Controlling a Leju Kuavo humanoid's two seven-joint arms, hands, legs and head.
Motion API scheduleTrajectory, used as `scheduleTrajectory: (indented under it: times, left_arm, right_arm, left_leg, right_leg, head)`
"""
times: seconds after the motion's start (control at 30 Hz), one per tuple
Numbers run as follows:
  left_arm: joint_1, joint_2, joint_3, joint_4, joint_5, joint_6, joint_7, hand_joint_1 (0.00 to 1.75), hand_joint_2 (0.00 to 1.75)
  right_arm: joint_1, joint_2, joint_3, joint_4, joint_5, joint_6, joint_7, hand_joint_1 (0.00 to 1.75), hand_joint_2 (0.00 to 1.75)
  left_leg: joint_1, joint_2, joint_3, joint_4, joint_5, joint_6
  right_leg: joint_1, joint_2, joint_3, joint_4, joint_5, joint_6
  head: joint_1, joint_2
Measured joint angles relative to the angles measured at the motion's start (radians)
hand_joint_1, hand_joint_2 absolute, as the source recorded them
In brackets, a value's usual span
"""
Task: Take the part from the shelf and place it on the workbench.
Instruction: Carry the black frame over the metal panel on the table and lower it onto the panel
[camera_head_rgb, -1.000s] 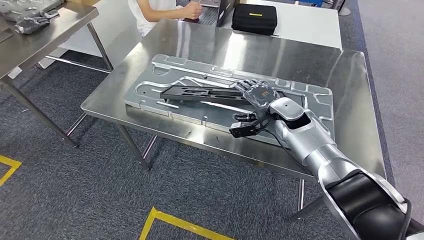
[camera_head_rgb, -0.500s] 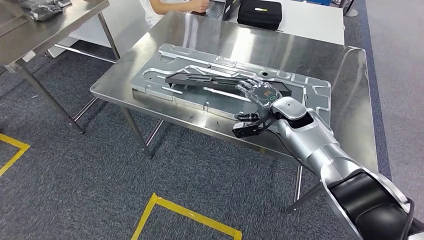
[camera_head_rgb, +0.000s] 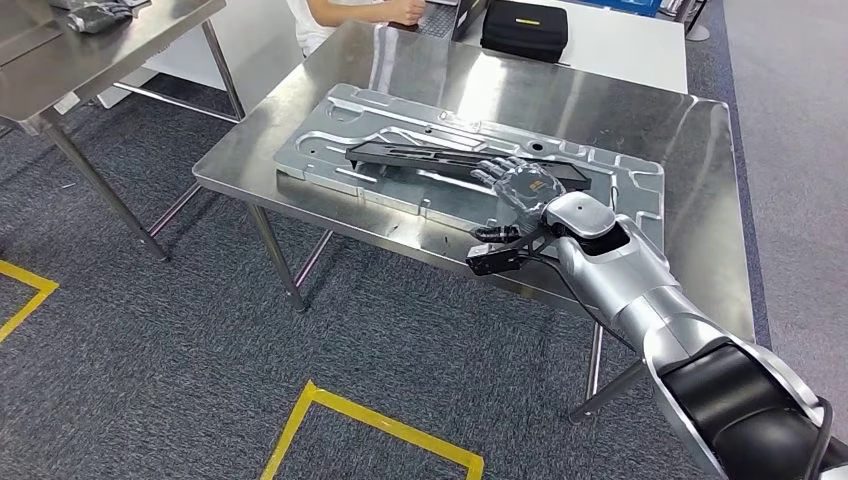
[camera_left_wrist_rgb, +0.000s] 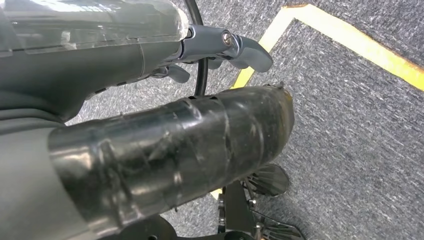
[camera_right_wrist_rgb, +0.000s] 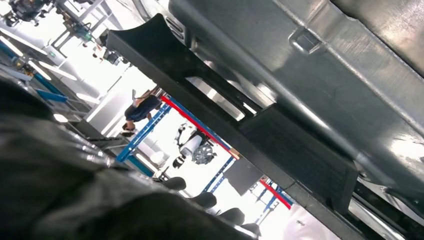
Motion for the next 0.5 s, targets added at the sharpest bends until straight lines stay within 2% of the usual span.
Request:
scheduleTrajectory:
  times: [0.27,0.4,0.5]
  left_arm:
    - [-0.001,0.000,0.008,0.000,-0.016,-0.005,0.000,0.00,0.00]
    - [-0.003,0.000,0.022,0.000,-0.022,-0.008,0.001,0.00,0.00]
    - [-0.003,-0.001,0.031,0.000,-0.026,-0.008,0.004,0.00,0.00]
  right_arm:
    - [-0.021,0.008,0.002,0.000,0.004,0.008,0.022,0.00,0.00]
    - [-0.038,0.029,0.004,0.000,0.019,0.001,0.050,0.00,0.00]
    - [-0.046,0.040,0.006,0.000,0.023,0.001,0.058,0.00,0.00]
  left_leg:
    - [0.000,0.000,-0.009,0.000,0.000,0.000]
    - [-0.006,-0.001,-0.017,0.007,0.000,0.007]
    - [0.000,-0.006,-0.011,-0.008,0.015,0.017]
  right_leg:
    - [0.000,0.000,-0.007,0.000,0.000,0.002]
    - [-0.008,-0.002,-0.008,-0.001,0.005,0.015]
    - [-0.008,-0.003,-0.011,0.002,0.000,0.025]
  head:
    - [0.000,0.000]
    - [0.000,0.000]
    - [0.000,0.000]
